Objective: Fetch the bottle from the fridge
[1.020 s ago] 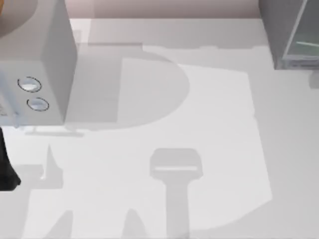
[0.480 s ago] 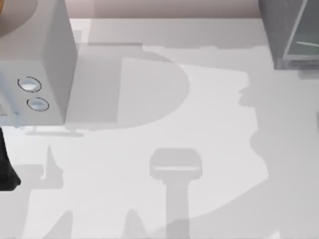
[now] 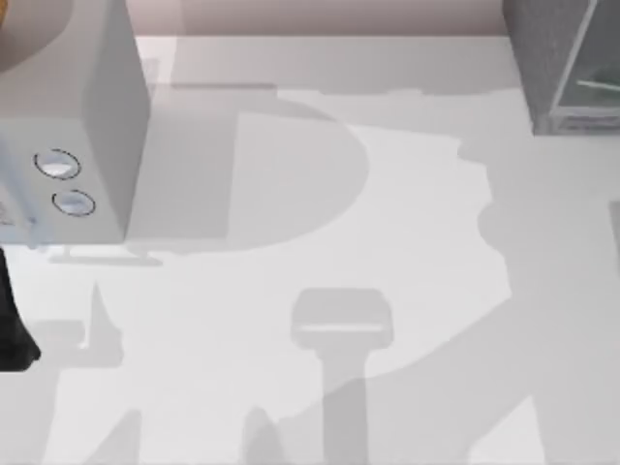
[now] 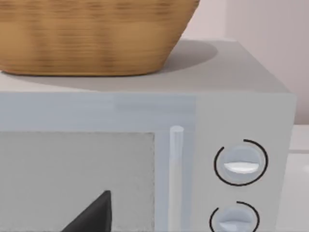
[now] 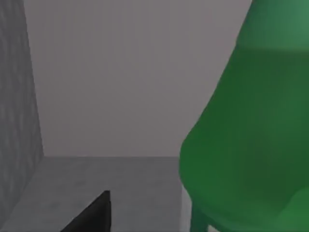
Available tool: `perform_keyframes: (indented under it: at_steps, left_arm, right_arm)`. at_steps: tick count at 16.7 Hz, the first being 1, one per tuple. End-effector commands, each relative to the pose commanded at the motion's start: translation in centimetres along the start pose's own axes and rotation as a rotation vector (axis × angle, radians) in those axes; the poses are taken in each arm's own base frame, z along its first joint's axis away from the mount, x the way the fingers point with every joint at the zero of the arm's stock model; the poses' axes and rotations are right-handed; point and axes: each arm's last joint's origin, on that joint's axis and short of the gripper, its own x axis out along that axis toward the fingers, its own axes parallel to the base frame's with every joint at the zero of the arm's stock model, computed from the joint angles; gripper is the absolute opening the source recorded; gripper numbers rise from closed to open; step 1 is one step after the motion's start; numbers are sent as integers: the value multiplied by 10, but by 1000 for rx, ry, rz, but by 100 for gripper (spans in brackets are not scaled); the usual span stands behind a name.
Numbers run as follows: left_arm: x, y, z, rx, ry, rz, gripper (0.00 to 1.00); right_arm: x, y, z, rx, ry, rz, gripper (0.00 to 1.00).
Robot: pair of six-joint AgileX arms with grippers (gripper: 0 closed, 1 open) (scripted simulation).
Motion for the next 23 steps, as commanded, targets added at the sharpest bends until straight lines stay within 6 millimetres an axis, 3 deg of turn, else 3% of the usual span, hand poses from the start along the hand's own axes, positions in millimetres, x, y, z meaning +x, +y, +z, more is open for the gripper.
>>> perform_keyframes:
  at_steps: [5,18,23]
  left_arm:
    - [0,0,0,0,0,0,100]
    - [0,0,0,0,0,0,100]
    - [0,0,0,0,0,0,100]
  right_arm:
    - [4,1,0,1,4,0,100]
    - [4,1,0,1,4,0,2]
    - [4,1,0,1,4,0,0]
